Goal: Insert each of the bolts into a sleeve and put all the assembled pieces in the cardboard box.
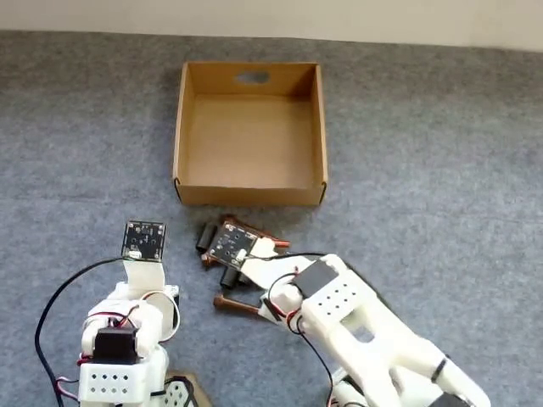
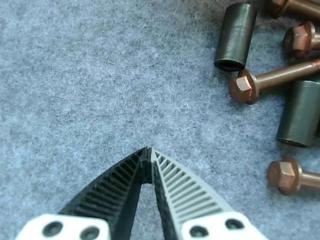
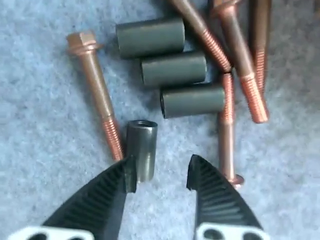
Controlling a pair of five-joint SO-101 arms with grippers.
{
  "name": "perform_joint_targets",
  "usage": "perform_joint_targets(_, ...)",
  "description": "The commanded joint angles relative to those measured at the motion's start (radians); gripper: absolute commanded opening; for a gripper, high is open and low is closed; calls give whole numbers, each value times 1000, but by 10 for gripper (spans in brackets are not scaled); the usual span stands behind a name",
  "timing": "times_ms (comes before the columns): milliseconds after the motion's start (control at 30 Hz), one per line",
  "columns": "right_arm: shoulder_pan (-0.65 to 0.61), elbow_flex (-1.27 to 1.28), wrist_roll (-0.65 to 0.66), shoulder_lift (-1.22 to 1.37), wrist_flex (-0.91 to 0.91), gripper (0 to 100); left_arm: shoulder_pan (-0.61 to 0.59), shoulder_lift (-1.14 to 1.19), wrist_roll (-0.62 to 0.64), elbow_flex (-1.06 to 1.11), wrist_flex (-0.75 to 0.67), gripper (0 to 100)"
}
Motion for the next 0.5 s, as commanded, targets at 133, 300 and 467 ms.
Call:
perform_joint_targets(133,-8,4,12,-85,45,170,-8,-7,-6,18,5,8)
perform_joint_targets(300,-7,97,12,-85,-70,170,-8,-7,-6,18,5,8)
perform_joint_targets(467,-10,139,12,-84,-137,170,-8,-7,-6,18,5,8)
